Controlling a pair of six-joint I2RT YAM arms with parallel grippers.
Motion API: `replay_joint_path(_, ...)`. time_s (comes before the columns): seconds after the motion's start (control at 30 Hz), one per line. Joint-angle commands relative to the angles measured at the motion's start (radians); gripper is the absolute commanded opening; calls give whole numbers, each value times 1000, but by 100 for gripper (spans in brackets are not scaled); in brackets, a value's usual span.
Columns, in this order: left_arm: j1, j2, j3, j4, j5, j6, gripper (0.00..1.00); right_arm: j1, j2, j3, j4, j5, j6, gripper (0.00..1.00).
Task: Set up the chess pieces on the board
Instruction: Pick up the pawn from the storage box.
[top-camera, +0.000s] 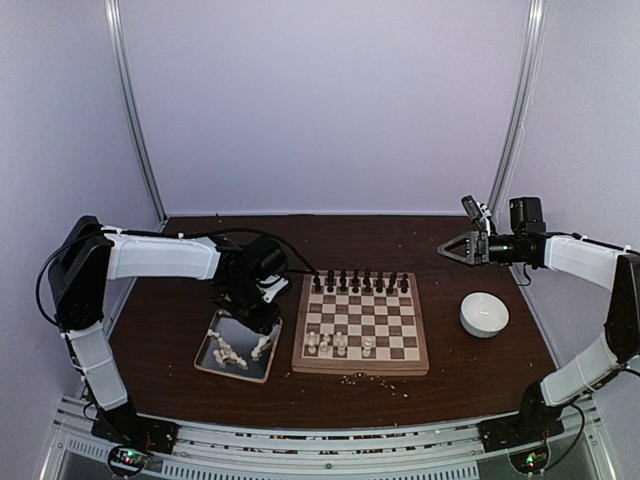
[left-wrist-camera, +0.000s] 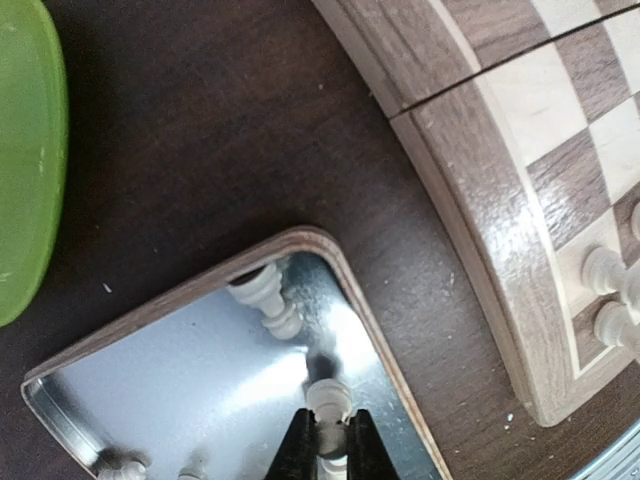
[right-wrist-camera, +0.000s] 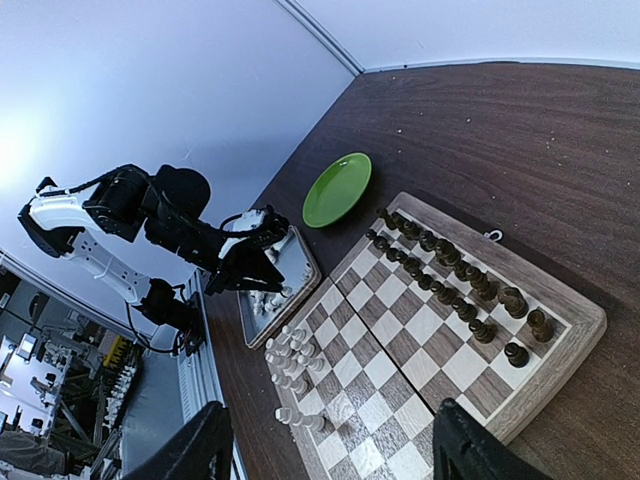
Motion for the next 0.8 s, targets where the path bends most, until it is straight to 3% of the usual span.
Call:
replay_joint_path(0.0,8,-63,-8,52,38,2,0,-10,8,24,0,-16,-12,68)
replay_joint_path(0.27,8,-107,22,19,12,1,0,-10,10,26,-1,-18,-12,68)
replay_joint_path(0.77,8,-99,80,54,91,17,0,-10,4,27,-3,-22,-13,68)
